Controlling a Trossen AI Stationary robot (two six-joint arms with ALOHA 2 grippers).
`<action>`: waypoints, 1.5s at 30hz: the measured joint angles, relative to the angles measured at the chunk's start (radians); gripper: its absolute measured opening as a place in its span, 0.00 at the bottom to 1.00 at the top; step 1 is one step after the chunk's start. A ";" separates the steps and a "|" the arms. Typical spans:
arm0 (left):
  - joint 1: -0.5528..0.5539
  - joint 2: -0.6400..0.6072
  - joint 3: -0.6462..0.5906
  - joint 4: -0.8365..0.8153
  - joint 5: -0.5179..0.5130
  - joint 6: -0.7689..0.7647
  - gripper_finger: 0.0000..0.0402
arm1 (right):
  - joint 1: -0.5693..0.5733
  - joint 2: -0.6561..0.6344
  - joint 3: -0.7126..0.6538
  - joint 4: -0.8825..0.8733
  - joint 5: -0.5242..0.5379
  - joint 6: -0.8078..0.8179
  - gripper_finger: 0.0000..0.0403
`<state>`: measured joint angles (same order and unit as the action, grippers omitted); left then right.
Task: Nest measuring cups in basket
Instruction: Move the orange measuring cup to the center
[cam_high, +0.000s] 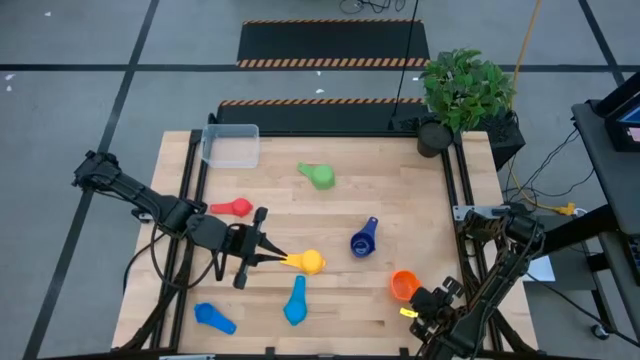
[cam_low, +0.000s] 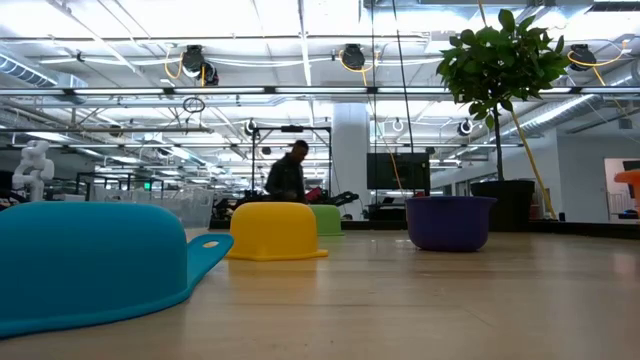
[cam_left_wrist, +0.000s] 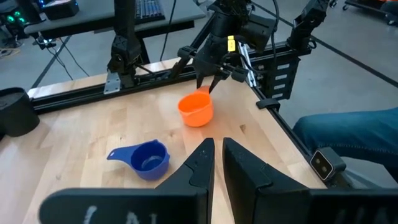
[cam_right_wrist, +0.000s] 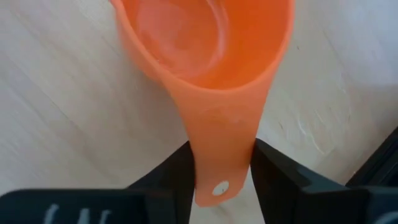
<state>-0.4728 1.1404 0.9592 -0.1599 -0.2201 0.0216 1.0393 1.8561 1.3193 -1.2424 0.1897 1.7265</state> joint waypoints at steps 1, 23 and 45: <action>0.000 0.000 0.000 0.000 0.000 0.000 0.09 | 0.000 0.000 0.000 0.000 0.003 -0.001 0.29; 0.000 0.000 0.000 -0.001 0.000 0.009 0.09 | -0.114 -0.017 0.000 0.001 0.107 -0.158 0.03; 0.124 -0.066 -0.001 -0.021 -0.104 0.165 0.09 | -0.534 -0.433 0.001 0.241 0.770 -1.125 0.00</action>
<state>-0.3486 1.0748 0.9582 -0.1805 -0.3242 0.1869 0.5058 1.4231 1.3205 -1.0015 0.9596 0.6011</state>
